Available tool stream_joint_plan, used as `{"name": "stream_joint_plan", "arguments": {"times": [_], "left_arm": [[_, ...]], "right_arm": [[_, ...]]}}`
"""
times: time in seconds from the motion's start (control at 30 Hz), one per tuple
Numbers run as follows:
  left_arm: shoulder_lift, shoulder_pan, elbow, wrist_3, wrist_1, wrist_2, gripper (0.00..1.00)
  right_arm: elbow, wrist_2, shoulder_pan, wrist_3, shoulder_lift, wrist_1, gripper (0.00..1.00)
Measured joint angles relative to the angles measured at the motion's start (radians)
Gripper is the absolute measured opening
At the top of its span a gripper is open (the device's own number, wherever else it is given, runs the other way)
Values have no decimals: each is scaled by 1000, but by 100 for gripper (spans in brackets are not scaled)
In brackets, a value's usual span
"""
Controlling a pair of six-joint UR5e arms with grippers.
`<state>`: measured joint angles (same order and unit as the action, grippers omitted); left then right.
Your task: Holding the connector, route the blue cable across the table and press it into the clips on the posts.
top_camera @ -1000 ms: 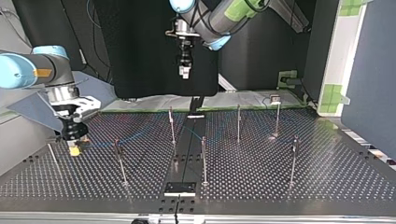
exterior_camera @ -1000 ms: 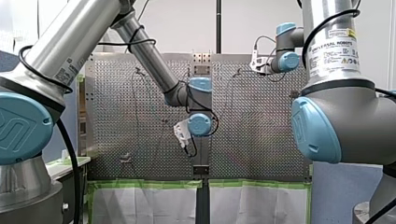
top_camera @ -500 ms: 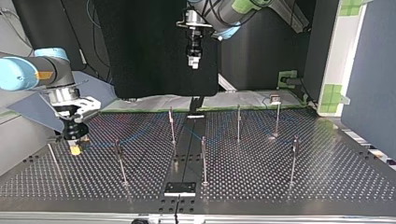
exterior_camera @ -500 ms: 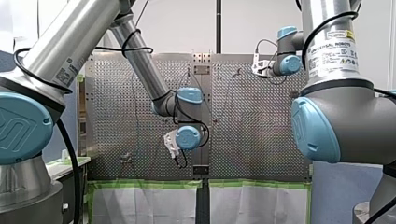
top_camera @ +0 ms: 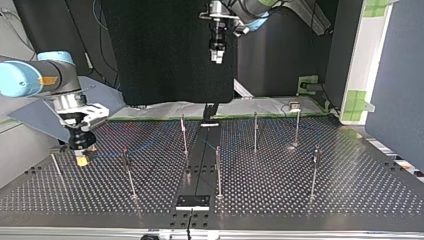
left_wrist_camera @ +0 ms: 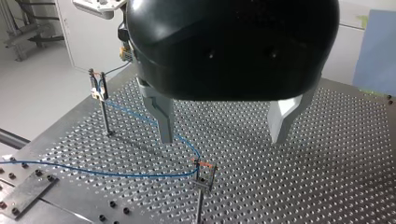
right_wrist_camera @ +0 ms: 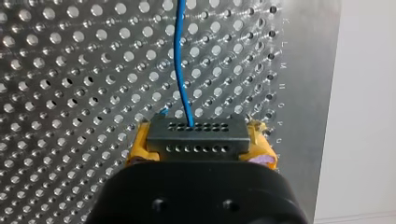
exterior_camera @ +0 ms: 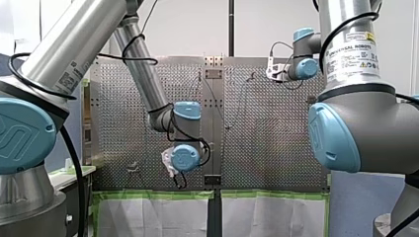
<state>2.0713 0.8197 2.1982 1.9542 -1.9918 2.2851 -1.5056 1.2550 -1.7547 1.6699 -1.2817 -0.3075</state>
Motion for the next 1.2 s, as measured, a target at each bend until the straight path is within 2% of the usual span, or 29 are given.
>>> {"name": "stream_joint_plan", "arguments": {"times": [0.3, 0.5, 1.2], "left_arm": [[0, 0, 81, 0, 76, 0, 98], [0, 0, 136, 0, 89, 0, 98], [0, 0, 148, 0, 90, 0, 98]], "right_arm": [[0, 0, -9, 8, 0, 6, 0], [0, 1, -13, 9, 1, 7, 0], [0, 2, -13, 9, 1, 7, 0]]}}
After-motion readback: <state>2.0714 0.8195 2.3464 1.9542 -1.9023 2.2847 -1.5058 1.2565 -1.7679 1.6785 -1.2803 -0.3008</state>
